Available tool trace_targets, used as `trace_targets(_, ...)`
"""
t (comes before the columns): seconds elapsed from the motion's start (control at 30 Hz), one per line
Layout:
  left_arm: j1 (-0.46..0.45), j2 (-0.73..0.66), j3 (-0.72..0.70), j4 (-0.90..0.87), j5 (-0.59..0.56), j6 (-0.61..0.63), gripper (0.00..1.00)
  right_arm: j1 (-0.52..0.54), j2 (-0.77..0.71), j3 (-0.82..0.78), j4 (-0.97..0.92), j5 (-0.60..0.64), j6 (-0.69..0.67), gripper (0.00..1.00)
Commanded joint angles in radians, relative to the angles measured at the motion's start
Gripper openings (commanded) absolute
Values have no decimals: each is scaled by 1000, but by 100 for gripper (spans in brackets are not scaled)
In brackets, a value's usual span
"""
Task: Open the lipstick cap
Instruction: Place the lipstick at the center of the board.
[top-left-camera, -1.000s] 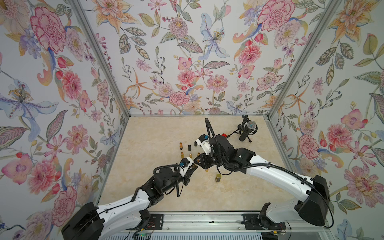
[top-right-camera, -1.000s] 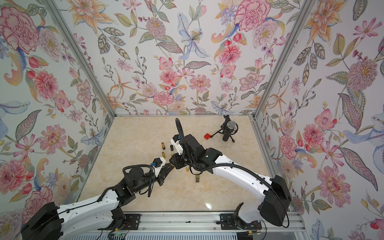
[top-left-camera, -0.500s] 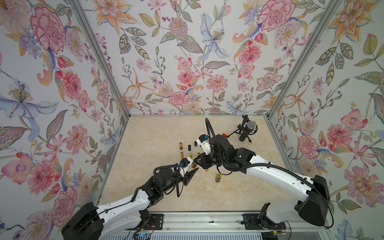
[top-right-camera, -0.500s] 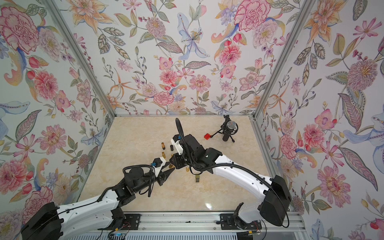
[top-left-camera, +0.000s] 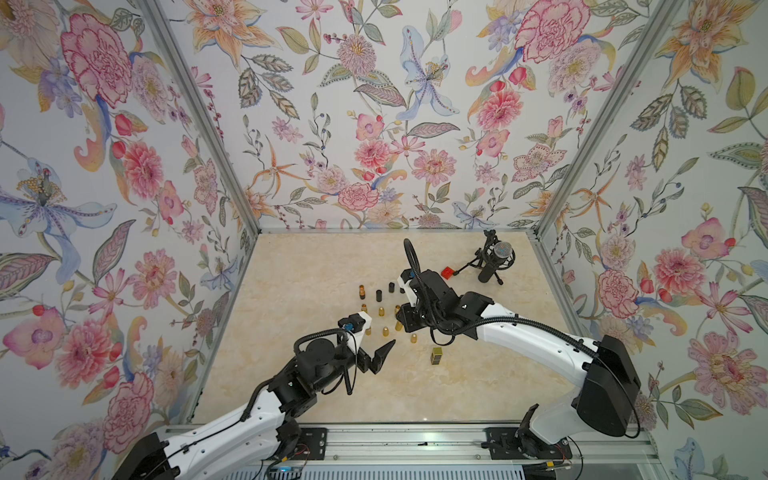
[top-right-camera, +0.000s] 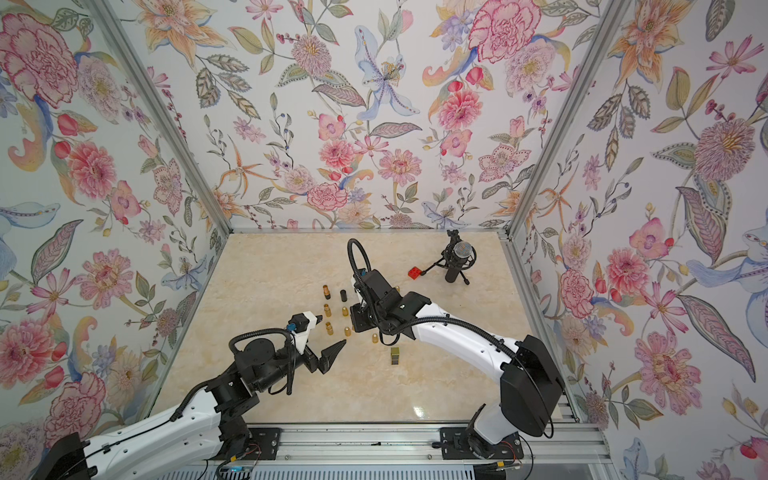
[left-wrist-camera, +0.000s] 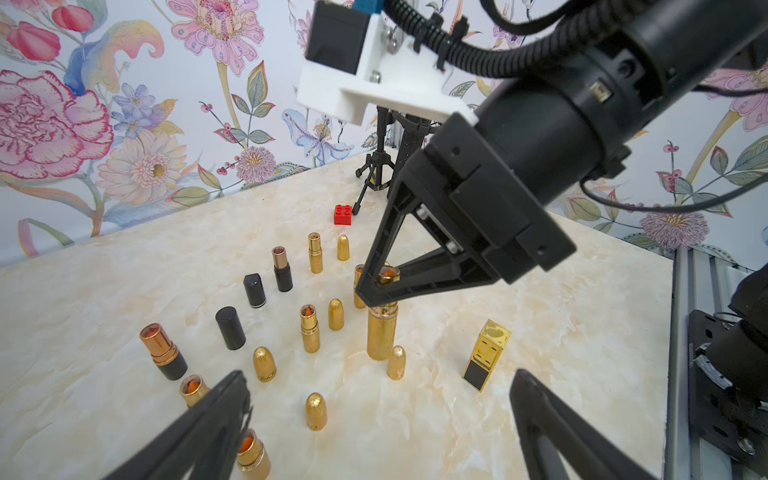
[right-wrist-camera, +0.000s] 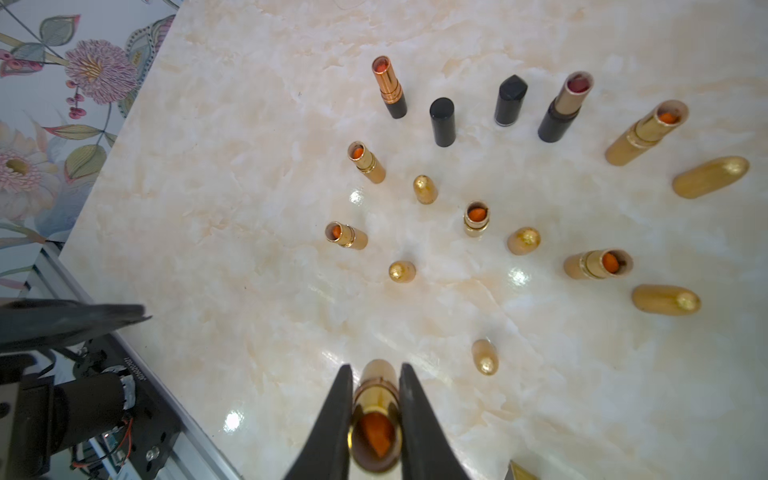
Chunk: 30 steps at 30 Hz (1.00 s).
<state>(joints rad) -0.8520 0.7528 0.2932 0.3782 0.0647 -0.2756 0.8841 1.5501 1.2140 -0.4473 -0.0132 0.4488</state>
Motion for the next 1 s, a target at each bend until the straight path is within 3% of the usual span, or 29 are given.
trace_targets(0.0,-5,-57,7,-145,-90,-67,99,13,62,10,-20,120,-31,21)
trace_targets(0.1,-3,-94,19,-208,-127,-82,99,29,115,16,-15,180,-42,21)
trace_targets(0.33,-4,-143,26,-265,-162,-94,99,37,187,-17,54,195,-21,20)
trace_targets(0.97,-4,-128,30,-259,-166,-81,99,79,278,-50,145,288,39,20)
